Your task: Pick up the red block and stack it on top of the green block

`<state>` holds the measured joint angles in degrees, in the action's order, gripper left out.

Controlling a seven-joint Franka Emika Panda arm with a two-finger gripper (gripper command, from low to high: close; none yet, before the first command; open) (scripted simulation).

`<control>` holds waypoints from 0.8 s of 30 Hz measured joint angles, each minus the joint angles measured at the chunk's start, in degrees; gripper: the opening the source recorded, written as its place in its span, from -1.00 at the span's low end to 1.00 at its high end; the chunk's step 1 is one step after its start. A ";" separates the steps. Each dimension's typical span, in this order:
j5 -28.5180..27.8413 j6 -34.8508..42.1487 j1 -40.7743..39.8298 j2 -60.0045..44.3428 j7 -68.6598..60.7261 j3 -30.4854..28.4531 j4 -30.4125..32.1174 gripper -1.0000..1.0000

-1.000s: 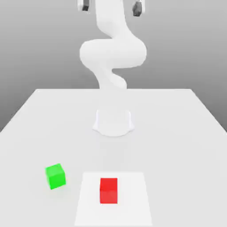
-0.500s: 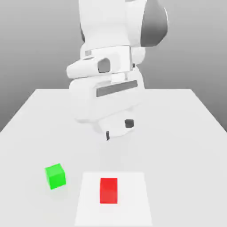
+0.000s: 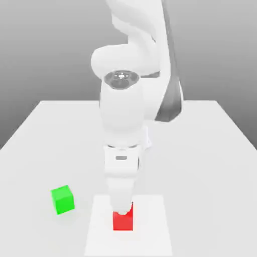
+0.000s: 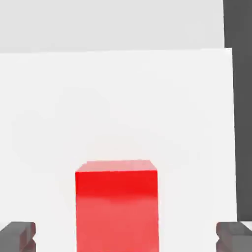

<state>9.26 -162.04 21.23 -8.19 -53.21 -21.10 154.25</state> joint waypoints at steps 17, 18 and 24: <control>0.35 -0.84 -2.58 -1.08 -0.48 2.65 -0.14 -1.00; -1.54 0.39 -2.31 0.52 0.94 1.97 0.16 -1.00; -10.67 6.00 -9.62 8.86 -0.43 -2.66 2.14 -1.00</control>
<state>-1.41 -156.05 11.61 0.66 -53.64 -23.75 156.39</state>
